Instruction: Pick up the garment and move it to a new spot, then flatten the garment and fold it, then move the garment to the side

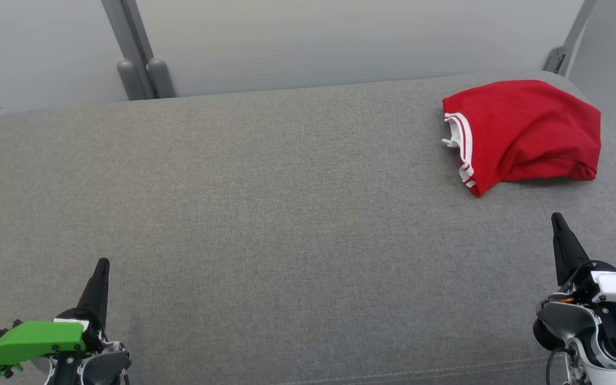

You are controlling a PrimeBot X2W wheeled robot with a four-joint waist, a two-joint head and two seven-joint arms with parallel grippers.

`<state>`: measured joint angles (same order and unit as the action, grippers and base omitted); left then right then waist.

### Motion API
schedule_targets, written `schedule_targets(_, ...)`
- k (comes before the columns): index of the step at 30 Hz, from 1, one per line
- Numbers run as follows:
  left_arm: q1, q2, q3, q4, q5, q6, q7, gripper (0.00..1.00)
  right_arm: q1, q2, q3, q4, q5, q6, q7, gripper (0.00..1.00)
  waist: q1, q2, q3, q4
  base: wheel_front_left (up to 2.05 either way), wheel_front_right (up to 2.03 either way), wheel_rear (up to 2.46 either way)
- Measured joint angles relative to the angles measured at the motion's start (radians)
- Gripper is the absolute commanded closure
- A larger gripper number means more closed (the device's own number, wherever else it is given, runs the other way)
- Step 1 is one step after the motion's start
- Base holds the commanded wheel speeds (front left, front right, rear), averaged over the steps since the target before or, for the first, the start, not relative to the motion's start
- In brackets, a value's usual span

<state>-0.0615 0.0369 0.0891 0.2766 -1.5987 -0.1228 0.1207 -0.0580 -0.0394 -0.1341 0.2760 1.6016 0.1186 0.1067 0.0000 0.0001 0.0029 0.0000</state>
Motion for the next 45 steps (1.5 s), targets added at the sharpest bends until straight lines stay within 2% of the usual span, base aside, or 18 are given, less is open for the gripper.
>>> schedule_targets(45,0.000,0.000,0.000,0.000,0.000,0.000,0.000,1.00,0.000,0.000,0.000,0.000,0.000,0.000,0.000,1.00,0.0000,0.0000,0.000,0.000,0.00,0.00,0.00)
